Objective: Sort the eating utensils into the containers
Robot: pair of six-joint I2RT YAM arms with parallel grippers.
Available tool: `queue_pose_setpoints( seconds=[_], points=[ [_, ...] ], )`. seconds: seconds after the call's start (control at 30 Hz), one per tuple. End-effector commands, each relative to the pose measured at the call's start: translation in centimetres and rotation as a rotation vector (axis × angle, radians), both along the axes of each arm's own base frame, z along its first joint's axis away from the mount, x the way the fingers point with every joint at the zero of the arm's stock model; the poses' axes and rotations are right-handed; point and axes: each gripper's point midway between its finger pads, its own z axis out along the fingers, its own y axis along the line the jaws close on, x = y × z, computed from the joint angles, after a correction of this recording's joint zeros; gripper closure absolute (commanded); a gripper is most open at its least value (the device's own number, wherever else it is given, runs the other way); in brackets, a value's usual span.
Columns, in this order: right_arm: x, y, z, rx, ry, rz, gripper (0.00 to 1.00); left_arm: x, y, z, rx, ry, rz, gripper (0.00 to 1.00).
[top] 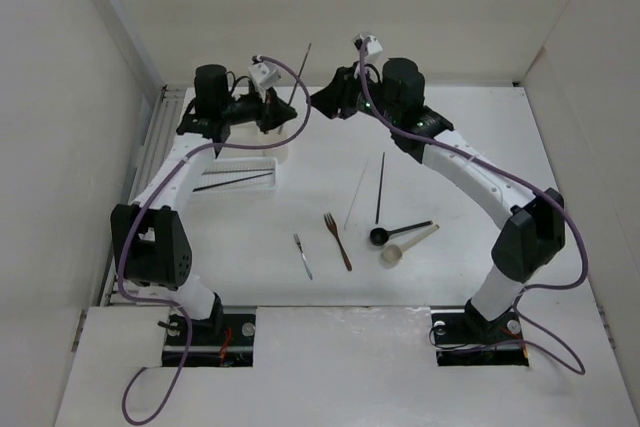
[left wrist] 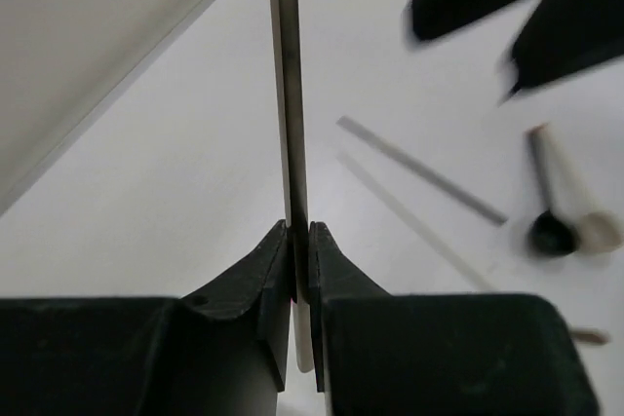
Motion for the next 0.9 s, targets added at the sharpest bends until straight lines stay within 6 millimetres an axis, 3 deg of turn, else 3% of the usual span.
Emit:
queue_pose_setpoints(
  seconds=[0.0, 0.03, 0.1, 0.13, 0.2, 0.3, 0.47, 0.63, 0.87],
  points=[
    [-0.6, -2.5, 1.6, 0.035, -0.036, 0.022, 0.53, 1.3, 7.8, -3.9, 0.371, -0.176, 0.104, 1.0],
    [-1.0, -3.7, 2.4, 0.043, -0.05, 0.005, 0.52, 0.6, 10.6, -5.7, 0.469, -0.164, 0.114, 1.0],
    [0.0, -6.3, 1.3, 0.023, -0.039, -0.065, 0.52, 0.5, 14.8, -8.6, 0.684, -0.264, 0.088, 1.0],
    [-0.4, -7.3, 2.0, 0.025, -0.061, -0.081, 0.51, 0.3, 17.6, -9.4, 0.744, -0.266, 0.113, 1.0],
    [0.2, -9.3, 1.4, 0.011, -0.059, -0.138, 0.51, -1.3, 20.0, -12.4, 0.825, -0.235, 0.068, 1.0],
    [0.3, -10.9, 1.9, 0.004, -0.085, -0.184, 0.51, -2.3, 22.6, -14.7, 0.961, -0.296, -0.019, 1.0],
    [0.5, -11.3, 2.1, -0.003, -0.092, -0.194, 0.51, -3.0, 23.0, -17.5, 1.024, -0.32, -0.1, 1.0],
    [0.7, -11.2, 1.7, -0.007, -0.084, -0.194, 0.51, -2.2, 24.7, -19.3, 1.122, -0.319, -0.117, 1.0],
    [1.2, -11.9, 1.7, -0.019, -0.082, -0.222, 0.51, -1.0, 25.0, -20.1, 1.149, -0.36, -0.114, 1.0]
  ],
)
